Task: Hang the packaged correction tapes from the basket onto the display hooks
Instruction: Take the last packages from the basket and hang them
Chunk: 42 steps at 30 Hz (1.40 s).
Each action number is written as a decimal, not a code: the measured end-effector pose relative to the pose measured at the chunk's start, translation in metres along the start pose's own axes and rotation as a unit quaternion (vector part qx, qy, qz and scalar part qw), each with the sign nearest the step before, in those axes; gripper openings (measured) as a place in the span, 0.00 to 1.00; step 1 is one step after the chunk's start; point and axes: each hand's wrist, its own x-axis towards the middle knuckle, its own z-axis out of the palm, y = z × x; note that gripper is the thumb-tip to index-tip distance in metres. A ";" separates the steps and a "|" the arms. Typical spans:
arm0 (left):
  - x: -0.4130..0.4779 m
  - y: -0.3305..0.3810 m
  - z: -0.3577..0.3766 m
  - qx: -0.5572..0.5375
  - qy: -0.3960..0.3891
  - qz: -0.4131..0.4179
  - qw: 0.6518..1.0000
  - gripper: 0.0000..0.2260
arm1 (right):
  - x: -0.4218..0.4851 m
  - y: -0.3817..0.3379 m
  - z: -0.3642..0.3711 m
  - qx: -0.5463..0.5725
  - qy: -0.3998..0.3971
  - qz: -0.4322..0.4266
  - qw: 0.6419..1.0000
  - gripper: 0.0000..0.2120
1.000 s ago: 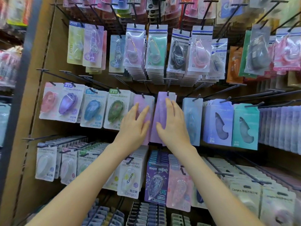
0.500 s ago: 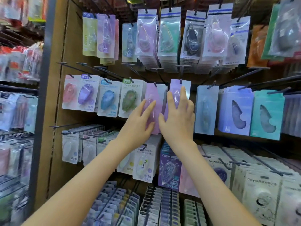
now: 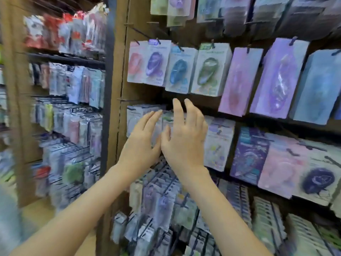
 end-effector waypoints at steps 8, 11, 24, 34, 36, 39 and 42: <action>-0.155 -0.205 -0.093 0.100 -0.058 -0.197 0.974 0.22 | -0.120 -0.151 0.173 0.129 -0.205 -0.024 0.970 0.26; -0.244 -0.301 -0.121 0.118 -0.094 -0.302 0.941 0.26 | -0.197 -0.228 0.249 0.166 -0.291 -0.036 0.941 0.25; -0.697 -0.459 -0.070 0.064 -0.168 -0.698 0.693 0.24 | -0.643 -0.314 0.354 0.235 -0.685 0.012 0.689 0.26; -0.902 -0.552 0.022 0.116 -0.281 -0.696 0.651 0.24 | -0.939 -0.288 0.443 0.224 -0.829 -0.062 0.509 0.30; -0.915 -0.580 0.022 0.184 -0.267 -0.671 0.667 0.22 | -0.998 -0.306 0.463 0.245 -0.832 -0.122 0.483 0.31; -0.936 -0.606 0.015 0.307 -0.354 -0.497 0.730 0.22 | -1.079 -0.330 0.484 0.264 -0.815 -0.219 0.467 0.30; -0.954 -0.604 0.008 0.367 -0.418 -0.408 0.724 0.20 | -1.129 -0.336 0.495 0.250 -0.811 -0.263 0.458 0.30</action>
